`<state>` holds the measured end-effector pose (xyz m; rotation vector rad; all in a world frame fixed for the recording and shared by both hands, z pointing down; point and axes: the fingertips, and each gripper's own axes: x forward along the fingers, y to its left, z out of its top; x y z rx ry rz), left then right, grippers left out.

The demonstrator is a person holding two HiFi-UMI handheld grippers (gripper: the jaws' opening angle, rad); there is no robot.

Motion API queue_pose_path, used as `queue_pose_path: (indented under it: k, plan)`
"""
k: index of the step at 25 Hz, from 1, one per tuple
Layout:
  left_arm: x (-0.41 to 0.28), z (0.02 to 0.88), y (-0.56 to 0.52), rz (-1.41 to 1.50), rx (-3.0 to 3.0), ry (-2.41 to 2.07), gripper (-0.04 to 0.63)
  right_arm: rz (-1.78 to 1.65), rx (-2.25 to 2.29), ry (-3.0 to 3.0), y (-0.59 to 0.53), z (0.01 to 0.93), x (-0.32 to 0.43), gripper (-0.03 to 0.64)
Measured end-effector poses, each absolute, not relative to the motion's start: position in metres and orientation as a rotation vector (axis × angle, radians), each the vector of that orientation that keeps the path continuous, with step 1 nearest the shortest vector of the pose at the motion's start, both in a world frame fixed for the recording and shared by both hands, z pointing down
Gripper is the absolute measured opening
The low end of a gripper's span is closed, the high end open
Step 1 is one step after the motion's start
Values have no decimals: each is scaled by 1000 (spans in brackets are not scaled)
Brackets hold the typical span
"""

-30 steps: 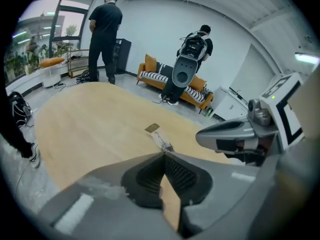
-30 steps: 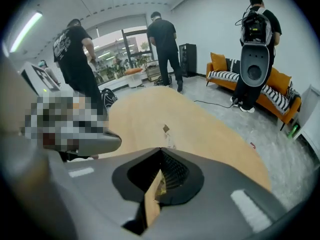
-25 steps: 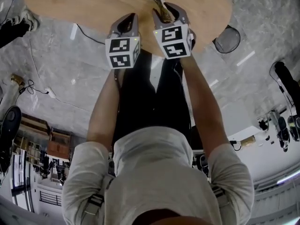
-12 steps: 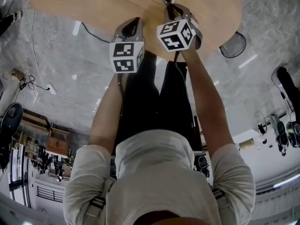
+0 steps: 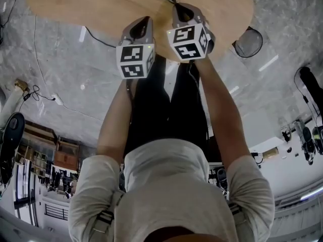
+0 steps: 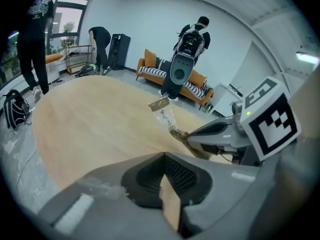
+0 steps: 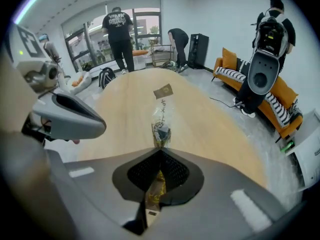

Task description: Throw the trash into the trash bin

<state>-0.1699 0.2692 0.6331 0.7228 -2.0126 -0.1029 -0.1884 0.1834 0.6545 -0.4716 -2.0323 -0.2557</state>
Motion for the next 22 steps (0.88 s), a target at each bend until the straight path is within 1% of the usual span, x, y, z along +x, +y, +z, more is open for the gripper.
queue_pose_path:
  k: [9, 17, 22]
  plan:
    - [-151, 609, 221, -67, 785, -2045, 18, -81, -397, -2164, 143, 604, -160, 7]
    - [-113, 597, 144, -26, 917, -2016, 18, 57, -271, -2227, 82, 583, -108, 7]
    - [-78, 588, 80, 22, 1023, -1984, 18, 141, -147, -2261, 21, 569, -63, 8]
